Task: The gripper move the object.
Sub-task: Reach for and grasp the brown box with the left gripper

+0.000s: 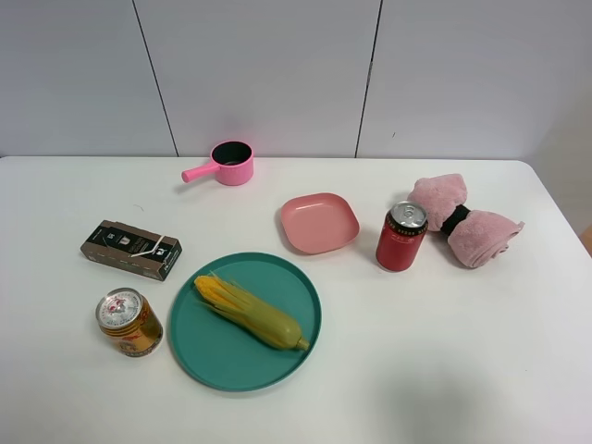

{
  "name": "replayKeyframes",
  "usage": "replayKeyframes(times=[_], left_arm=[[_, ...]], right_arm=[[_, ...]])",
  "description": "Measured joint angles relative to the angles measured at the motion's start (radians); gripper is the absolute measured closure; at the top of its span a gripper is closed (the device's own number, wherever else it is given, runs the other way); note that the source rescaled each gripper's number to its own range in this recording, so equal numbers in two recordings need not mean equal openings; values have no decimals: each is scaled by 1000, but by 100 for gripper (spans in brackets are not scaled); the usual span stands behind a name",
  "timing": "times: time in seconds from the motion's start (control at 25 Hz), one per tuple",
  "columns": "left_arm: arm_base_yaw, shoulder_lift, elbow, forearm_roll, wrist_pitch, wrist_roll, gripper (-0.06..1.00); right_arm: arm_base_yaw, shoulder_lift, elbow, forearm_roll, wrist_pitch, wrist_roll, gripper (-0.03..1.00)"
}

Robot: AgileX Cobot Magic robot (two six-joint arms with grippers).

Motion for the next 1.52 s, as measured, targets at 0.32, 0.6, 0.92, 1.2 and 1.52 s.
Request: replayKeyframes(times=[0.32, 0.6, 0.92, 1.2, 1.52], left_arm=[[0, 0, 0, 0, 0, 0, 64], [0, 0, 0, 0, 0, 0, 64], [0, 0, 0, 0, 0, 0, 64], [0, 0, 0, 0, 0, 0, 64], [0, 244, -67, -34, 25, -22, 64]], right_arm=[[0, 0, 0, 0, 0, 0, -3], [0, 0, 0, 0, 0, 0, -3], [0, 0, 0, 0, 0, 0, -3], [0, 0, 0, 0, 0, 0, -3], [0, 0, 0, 0, 0, 0, -3]])
